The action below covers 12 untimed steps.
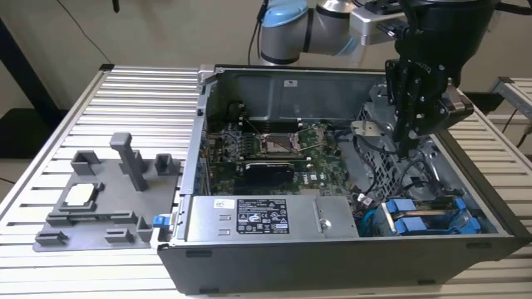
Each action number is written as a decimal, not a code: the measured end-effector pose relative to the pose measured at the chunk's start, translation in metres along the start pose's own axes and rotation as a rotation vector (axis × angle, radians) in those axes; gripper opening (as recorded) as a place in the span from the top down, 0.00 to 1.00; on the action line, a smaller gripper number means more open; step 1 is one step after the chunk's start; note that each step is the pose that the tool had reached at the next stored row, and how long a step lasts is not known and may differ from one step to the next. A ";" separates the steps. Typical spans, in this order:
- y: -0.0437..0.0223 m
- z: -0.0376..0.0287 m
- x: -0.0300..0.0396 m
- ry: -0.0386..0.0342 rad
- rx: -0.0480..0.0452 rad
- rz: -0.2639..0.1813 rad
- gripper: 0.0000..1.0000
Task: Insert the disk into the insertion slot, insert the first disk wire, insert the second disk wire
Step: 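Insert the second disk wire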
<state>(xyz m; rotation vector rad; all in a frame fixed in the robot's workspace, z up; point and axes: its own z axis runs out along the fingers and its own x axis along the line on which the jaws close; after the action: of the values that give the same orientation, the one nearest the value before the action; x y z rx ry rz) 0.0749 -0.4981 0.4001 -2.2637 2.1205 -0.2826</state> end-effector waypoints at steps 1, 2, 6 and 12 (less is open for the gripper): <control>0.0001 0.0013 -0.0002 0.0028 0.0004 -0.001 0.73; 0.0002 0.0023 -0.0003 0.0055 0.0004 -0.002 0.73; 0.0010 0.0050 -0.0007 0.0185 -0.0002 -0.004 0.73; 0.0027 0.0102 -0.0013 0.0224 0.0022 -0.004 0.73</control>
<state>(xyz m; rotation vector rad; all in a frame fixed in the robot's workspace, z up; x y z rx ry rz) 0.0737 -0.4981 0.3896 -2.2749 2.1251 -0.3116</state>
